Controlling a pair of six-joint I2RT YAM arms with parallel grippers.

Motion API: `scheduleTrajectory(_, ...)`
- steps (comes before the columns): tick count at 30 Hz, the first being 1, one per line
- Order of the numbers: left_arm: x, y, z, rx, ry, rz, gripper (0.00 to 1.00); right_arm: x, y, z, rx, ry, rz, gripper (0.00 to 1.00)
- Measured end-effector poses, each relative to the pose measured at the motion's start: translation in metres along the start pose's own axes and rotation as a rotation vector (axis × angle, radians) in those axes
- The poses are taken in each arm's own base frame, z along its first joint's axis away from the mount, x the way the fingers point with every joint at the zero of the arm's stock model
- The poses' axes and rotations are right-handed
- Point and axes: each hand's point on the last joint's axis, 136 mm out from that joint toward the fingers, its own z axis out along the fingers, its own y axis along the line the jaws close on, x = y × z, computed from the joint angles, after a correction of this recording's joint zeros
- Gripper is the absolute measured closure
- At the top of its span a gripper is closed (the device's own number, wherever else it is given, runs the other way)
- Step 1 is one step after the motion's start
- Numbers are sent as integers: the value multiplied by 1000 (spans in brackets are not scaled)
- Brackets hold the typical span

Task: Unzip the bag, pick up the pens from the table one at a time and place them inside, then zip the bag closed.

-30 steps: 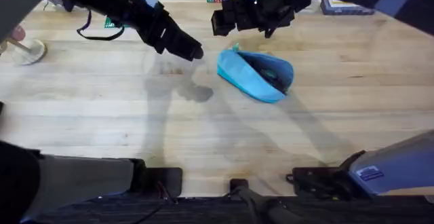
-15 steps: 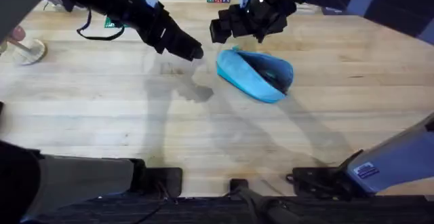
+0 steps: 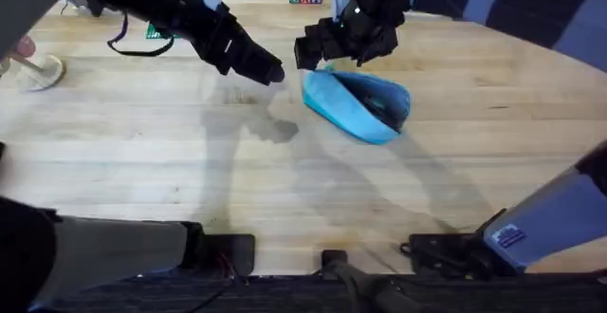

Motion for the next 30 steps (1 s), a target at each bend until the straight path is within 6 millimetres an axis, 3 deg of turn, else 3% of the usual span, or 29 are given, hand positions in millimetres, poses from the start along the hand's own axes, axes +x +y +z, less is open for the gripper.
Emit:
scheduleTrajectory(13,0,0,0,1,-2,0,5,4,0,-1,-1,21,9,14)
scheduleTrajectory(21,0,0,0,2,-2,0,5,11,9,-2,-58,57,9,104)
scheduleTrajectory(24,0,0,0,2,-2,0,6,12,11,-2,-69,61,10,203)
scheduleTrajectory(30,0,0,0,1,-2,0,6,12,12,-2,-72,61,13,275)
